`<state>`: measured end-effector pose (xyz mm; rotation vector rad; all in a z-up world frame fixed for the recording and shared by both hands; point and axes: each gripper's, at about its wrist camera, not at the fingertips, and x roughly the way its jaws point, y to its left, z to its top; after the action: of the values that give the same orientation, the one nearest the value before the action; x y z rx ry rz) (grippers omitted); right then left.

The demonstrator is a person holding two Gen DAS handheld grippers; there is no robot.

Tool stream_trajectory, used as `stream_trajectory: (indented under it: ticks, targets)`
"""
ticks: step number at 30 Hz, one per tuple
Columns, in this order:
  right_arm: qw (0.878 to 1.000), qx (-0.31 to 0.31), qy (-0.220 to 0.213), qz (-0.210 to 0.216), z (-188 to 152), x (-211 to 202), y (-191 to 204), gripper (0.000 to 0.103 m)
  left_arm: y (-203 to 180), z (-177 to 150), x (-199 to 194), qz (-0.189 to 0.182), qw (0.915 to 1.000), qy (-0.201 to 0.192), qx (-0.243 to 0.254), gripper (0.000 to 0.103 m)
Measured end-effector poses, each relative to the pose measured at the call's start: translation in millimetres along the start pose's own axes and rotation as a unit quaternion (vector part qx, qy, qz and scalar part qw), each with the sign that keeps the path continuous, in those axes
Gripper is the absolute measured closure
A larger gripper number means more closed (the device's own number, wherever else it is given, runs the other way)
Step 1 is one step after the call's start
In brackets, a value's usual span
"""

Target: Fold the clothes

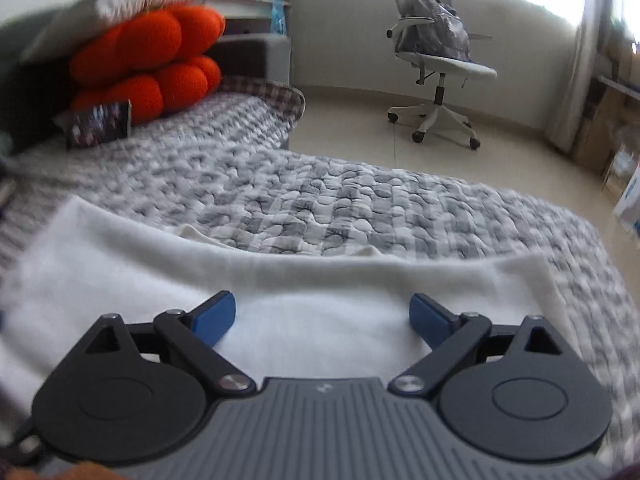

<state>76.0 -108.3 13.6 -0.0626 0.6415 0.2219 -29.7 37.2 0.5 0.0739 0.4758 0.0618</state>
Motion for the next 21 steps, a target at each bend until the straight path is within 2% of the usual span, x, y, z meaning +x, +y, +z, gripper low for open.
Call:
stream_trajectory:
  ticks: [6, 10, 17, 21]
  targets:
    - [0.999, -0.03, -0.017, 0.008, -34, -31, 8, 0.005, 0, 0, 0, 0.001, 1.0, 0.0, 0.001, 0.004]
    - [1.0, -0.013, -0.02, 0.021, -44, -46, 3, 0.004, 0, 0, 1, 0.0, 1.0, 0.002, -0.001, 0.004]
    - [0.998, -0.063, -0.027, 0.003, -66, -57, 19, 0.004, 0, 0, 1, -0.001, 1.0, 0.002, -0.002, 0.004]
    - [0.998, -0.052, -0.024, 0.007, -76, -72, 15, 0.004, 0, 0, 1, -0.002, 1.0, 0.002, -0.002, 0.004]
